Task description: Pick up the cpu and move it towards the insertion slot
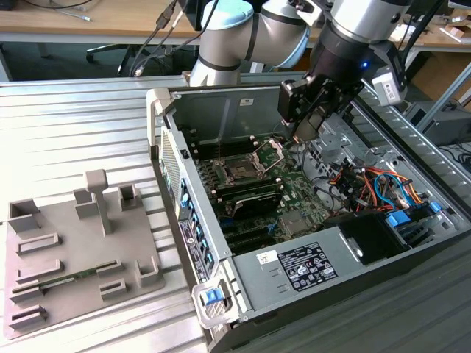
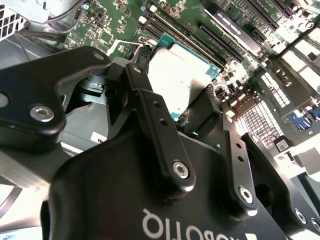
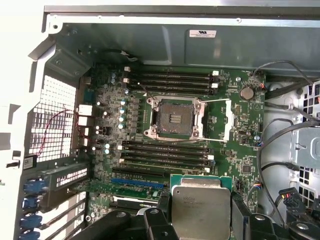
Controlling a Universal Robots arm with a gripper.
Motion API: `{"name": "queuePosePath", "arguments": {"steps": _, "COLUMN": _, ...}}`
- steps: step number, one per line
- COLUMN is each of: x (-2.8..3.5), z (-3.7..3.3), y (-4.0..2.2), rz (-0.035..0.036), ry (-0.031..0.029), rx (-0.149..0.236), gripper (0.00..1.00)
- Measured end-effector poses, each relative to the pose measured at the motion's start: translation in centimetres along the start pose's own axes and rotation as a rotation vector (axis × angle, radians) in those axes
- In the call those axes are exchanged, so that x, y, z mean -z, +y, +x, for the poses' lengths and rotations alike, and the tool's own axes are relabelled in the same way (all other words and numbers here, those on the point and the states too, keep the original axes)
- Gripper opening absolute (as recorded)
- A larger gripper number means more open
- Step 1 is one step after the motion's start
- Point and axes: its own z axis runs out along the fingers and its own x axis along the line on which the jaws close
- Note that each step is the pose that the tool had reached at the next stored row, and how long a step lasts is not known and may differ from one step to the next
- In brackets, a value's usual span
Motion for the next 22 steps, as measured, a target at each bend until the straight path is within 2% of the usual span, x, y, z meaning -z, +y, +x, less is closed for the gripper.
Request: {"name": "queuePosePath", "arguments": {"steps": 22, "x": -0.36, "z": -0.18, "y": -0.04, "rz": 0.0, "ry": 0.0, "rx": 0.0, "gripper": 0.55}}
